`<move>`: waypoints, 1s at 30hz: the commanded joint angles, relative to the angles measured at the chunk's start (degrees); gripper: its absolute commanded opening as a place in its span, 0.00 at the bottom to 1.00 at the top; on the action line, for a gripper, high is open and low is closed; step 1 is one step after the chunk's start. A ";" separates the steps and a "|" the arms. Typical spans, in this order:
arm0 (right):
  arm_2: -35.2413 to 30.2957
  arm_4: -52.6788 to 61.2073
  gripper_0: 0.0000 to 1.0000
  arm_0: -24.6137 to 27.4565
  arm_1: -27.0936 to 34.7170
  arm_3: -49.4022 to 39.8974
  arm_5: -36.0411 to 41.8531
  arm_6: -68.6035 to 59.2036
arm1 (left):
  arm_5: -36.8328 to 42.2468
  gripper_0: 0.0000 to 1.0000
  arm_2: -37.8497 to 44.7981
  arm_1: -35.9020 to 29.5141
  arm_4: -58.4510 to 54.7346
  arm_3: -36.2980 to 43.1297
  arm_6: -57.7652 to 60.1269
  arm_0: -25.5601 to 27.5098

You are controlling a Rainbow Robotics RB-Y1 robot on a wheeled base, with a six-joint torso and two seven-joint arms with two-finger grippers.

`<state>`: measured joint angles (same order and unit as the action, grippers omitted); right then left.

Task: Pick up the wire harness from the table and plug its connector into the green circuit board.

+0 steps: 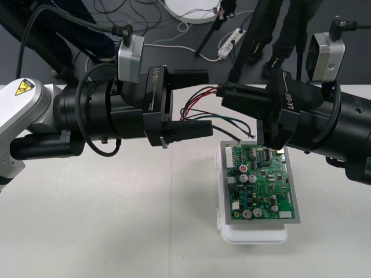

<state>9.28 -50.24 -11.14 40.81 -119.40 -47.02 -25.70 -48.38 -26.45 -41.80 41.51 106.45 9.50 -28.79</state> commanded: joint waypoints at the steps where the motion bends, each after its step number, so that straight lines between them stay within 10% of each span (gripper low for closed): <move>1: 1.00 0.67 0.00 -1.95 1.38 -1.45 0.62 -0.67 | 2.67 1.00 -0.71 1.11 -0.55 0.60 -0.71 -0.65; 30: 1.53 0.67 0.00 -1.95 1.38 -1.45 0.53 -0.41 | 3.38 1.00 -3.70 -2.50 -3.63 0.60 1.31 -5.13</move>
<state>10.00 -50.24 -11.31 40.81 -119.40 -46.87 -25.70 -47.45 -29.08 -42.42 38.87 106.44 9.51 -31.27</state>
